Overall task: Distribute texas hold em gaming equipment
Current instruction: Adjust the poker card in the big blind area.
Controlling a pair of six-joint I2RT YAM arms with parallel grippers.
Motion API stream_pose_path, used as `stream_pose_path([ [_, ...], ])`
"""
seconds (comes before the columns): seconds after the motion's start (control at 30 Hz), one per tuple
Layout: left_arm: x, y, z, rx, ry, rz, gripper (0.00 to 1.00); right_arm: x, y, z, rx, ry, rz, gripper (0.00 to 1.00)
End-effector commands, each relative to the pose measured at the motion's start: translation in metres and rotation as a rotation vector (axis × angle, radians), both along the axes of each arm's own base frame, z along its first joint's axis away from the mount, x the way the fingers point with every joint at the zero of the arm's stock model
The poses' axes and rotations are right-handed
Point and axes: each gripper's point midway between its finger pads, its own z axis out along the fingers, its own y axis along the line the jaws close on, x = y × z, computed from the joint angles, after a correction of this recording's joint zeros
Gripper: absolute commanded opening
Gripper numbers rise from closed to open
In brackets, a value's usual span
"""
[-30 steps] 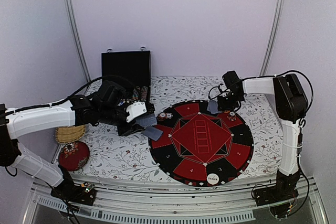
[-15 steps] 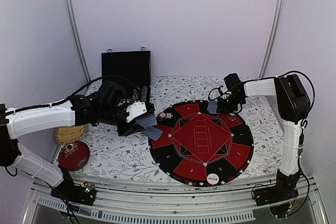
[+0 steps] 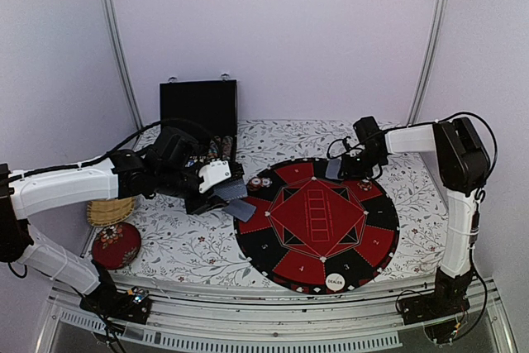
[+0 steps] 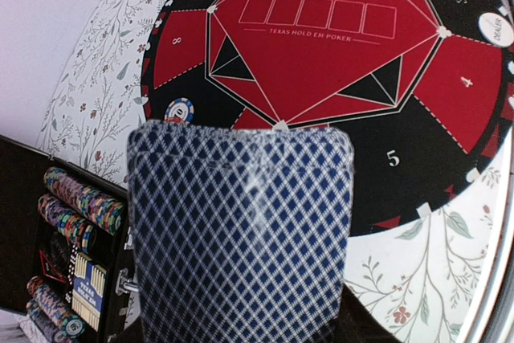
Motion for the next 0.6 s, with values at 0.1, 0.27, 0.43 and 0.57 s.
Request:
stream_pose_path([
  [0.1, -0.005, -0.003, 0.010, -0.026, -0.026, -0.023, 0.51, -0.004, -0.005, 0.020, -0.032, -0.028, -0.031, 0.33],
  [0.27, -0.006, -0.003, 0.011, -0.029, -0.029, -0.025, 0.51, -0.001, -0.012, 0.045, -0.123, -0.086, -0.003, 0.39],
  [0.43, -0.005, -0.002, 0.011, -0.023, -0.034, -0.021, 0.51, -0.026, 0.045, 0.045, -0.063, -0.076, 0.250, 0.31],
  [0.57, -0.004, -0.001, 0.011, -0.022, -0.034, -0.018, 0.51, -0.033, 0.060, 0.022, -0.047, -0.007, 0.292, 0.07],
])
